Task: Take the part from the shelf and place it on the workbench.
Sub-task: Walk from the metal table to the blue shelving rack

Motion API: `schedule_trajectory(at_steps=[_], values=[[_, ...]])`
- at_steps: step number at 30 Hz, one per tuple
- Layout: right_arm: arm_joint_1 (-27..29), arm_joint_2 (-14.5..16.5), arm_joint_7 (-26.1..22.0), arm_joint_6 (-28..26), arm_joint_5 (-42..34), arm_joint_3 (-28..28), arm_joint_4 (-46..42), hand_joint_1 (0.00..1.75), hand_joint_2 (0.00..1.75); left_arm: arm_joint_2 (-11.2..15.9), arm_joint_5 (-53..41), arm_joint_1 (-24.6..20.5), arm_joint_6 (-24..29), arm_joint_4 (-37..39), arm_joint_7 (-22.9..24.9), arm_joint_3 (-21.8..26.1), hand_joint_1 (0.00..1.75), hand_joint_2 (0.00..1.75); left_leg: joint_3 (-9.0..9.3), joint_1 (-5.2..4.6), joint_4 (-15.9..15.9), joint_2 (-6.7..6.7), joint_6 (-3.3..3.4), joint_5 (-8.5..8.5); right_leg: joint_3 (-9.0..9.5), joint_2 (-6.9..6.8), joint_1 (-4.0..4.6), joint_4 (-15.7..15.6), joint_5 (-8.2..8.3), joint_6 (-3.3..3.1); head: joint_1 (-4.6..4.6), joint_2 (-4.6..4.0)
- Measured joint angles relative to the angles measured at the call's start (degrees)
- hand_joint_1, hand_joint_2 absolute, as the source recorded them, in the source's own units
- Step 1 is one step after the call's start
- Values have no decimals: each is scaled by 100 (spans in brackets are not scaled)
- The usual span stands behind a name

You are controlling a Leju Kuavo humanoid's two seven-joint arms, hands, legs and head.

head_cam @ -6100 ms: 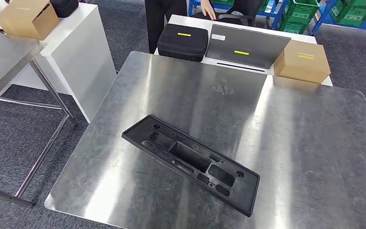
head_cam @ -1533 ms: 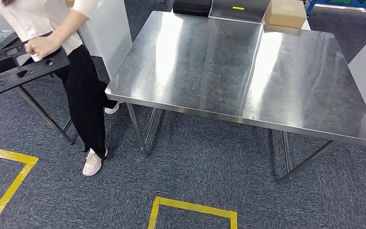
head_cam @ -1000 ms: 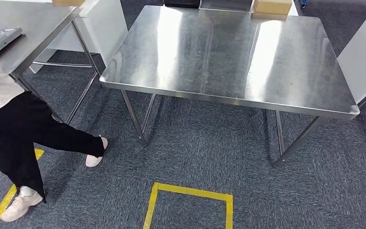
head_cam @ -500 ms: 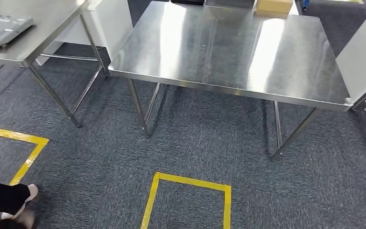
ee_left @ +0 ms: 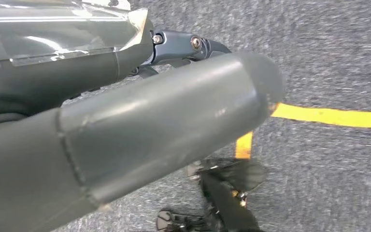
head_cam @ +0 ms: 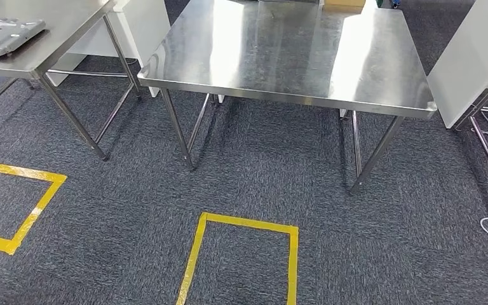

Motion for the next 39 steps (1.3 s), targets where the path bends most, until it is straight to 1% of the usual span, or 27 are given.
schedule_trajectory(at_steps=[1, 2, 3, 4, 6, 8, 10, 12, 13, 16, 17, 18, 19, 20, 21, 22, 24, 25, 27, 28, 29, 31, 32, 33, 35, 37, 39], values=[[2, 3, 1, 0, -1, 0, 0, 0, 175, 1, -1, -1, -1, 0, 1, 0, 0, 0, -46, -3, 397, -13, 2, -296, -88, -8, 29, 5, 77, -38, -4, 0], [3, 6, 2, 0, -1, 0, 0, 0, 175, 1, -1, -4, -1, 0, 1, 0, 0, 0, -60, -4, 766, -24, 7, -453, -175, -17, 59, 10, 155, -56, -12, 1], [2, 9, 2, 0, -1, 0, 1, 0, 175, 1, -1, -6, -1, 0, 1, 0, 0, 0, -20, -4, 1019, -30, 21, -455, -264, -24, 86, 17, 233, -62, -12, 1], [2, 9, 2, 0, -1, 0, 0, 0, 175, 1, -1, -7, -1, 0, 1, 0, 0, 0, 92, -5, 1102, -34, 43, -334, -352, -26, 109, 24, 308, -61, -14, 1], [0, 9, 2, 0, 0, 0, 1, 0, 175, 2, -1, -16, -1, -2, 0, 0, 0, 0, 614, -20, 650, -47, 125, -70, -503, -22, 140, 31, 447, -41, -14, 1], [-3, 14, 3, 0, 2, 0, 1, 0, 175, 5, -2, -36, -1, -5, -1, -1, 0, 0, 1339, -68, -286, -64, 206, -140, -591, -19, 170, 38, 568, 13, -9, 1], [-12, 17, 3, 0, 3, 1, 0, 0, 175, 7, -3, -52, -1, -7, -2, -2, 0, 0, 1678, -130, -849, -69, 243, -281, -656, -28, 164, 33, 697, 91, -8, 1], [-7, 13, 5, 0, 3, 2, 0, 0, 175, 2, -3, -54, -1, -5, -2, -2, 0, 0, 1560, -156, -945, -43, 282, -204, -770, -25, 153, 54, 767, 161, -3, 0], [-2, 10, 7, 0, 3, 2, 0, 0, 175, 0, -3, -52, -2, -5, -1, -2, 0, 0, 1466, -159, -972, -27, 323, -130, -846, -16, 152, 141, 665, 160, 7, 0], [18, 14, 11, 0, 1, 1, 1, 0, 175, -5, -3, -42, -3, -4, 0, -1, 0, 0, 1159, -177, -990, 9, 424, 138, -1082, 11, 124, 965, -133, 69, 40, 1], [23, 16, 12, 0, 0, 1, 2, 0, 175, -4, -3, -38, -3, -4, 1, -1, 0, 0, 1057, -188, -985, 20, 426, 225, -1118, 15, 111, 1321, -312, 83, 42, 1], [24, 14, 12, 0, -1, 1, 1, 0, 175, -4, -3, -37, -3, -4, 0, 0, 0, 0, 949, -196, -978, 31, 420, 311, -1098, 17, 99, 1586, -342, 139, 40, 1], [23, 11, 12, 0, -1, 2, 1, 0, 175, -4, -3, -37, -3, -4, 0, 0, 0, 0, 832, -200, -965, 43, 408, 395, -1013, 18, 90, 1709, -249, 221, 40, 1], [21, 5, 12, 0, -1, 2, 0, 0, 175, -7, -3, -37, -3, -4, 1, 0, 0, 0, 712, -199, -943, 52, 391, 474, -844, 19, 81, 1646, -88, 306, 41, 1], [18, -1, 12, 0, -1, 2, -1, 0, 175, -9, -3, -39, -4, -4, 0, 0, 0, 0, 599, -198, -903, 55, 367, 549, -567, 19, 70, 1373, 48, 367, 42, 1], [10, -4, 12, 0, -2, 2, -1, 0, 175, -10, -4, -39, -5, -5, 0, 0, 0, 0, 497, -203, -847, 54, 338, 611, -203, 22, 64, 919, 57, 382, 45, 1], [-9, -9, 11, 0, -13, 2, -1, 0, 175, -13, -10, -40, -8, -5, -5, 0, 0, 0, 377, -211, -748, 53, 271, 725, 379, 41, 89, 38, -140, 286, 36, 1], [-15, -8, 10, 0, -24, 2, 0, 0, 175, -13, -15, -40, -10, -5, -8, -1, 0, 0, 350, -209, -732, 55, 237, 785, 492, 49, 113, -185, -237, 222, 27, 1], [-15, -3, 10, 0, -51, 2, 1, 0, 175, -10, -24, -32, -19, -5, -15, -1, 0, 0, 313, -183, -734, 44, 164, 863, 412, 44, 112, -205, -185, 103, 15, 1], [-17, 1, 11, 0, -61, 1, 2, 0, 175, -9, -31, -26, -23, -4, -15, -2, 0, 0, 272, -167, -672, 27, 129, 752, 354, 32, 97, -192, -123, 37, 17, 1], [-18, 4, 15, 0, -68, 1, 1, 0, 175, -9, -42, -19, -26, -3, -14, -2, 0, 0, 218, -153, -520, 10, 100, 515, 286, 17, 78, -195, -45, -33, 14, 1], [-22, 10, 28, 0, -79, 0, 1, 0, 175, -9, -67, -20, -27, -3, -10, -3, 0, 0, 92, -131, 104, -19, 54, -175, 112, -9, 78, -192, 120, -118, 10, 1], [-21, 10, 33, 0, -84, 0, 1, 0, 175, -9, -79, -24, -27, -3, -7, -4, 0, 0, 49, -121, 485, -27, 32, -412, 10, -17, 88, -188, 203, -133, 6, 1], [-21, 12, 35, 0, -89, 0, 2, 0, 175, -8, -87, -28, -28, -3, -3, -5, 0, 0, 46, -108, 802, -33, 13, -487, -100, -21, 96, -183, 286, -128, 7, 1], [-22, 14, 28, 13, -94, 0, 2, 0, 175, -9, -98, -32, -29, -3, -2, -15, 0, 0, 242, -75, 986, -36, -9, -215, -309, -23, 102, -171, 435, -98, 5, 1], [-22, 14, 6, 54, -97, 0, 1, 0, 175, -11, -99, -42, -28, -4, -9, -28, 0, 0, 793, -44, 470, -41, -9, 39, -479, -20, 106, -141, 569, -46, 2, 1], [-23, 17, -20, 85, -102, 0, 0, 0, 175, -10, -98, -63, -27, -7, -19, -34, 0, 0, 1486, -45, -451, -54, 28, -124, -597, -20, 127, -80, 677, 28, 9, 1]])
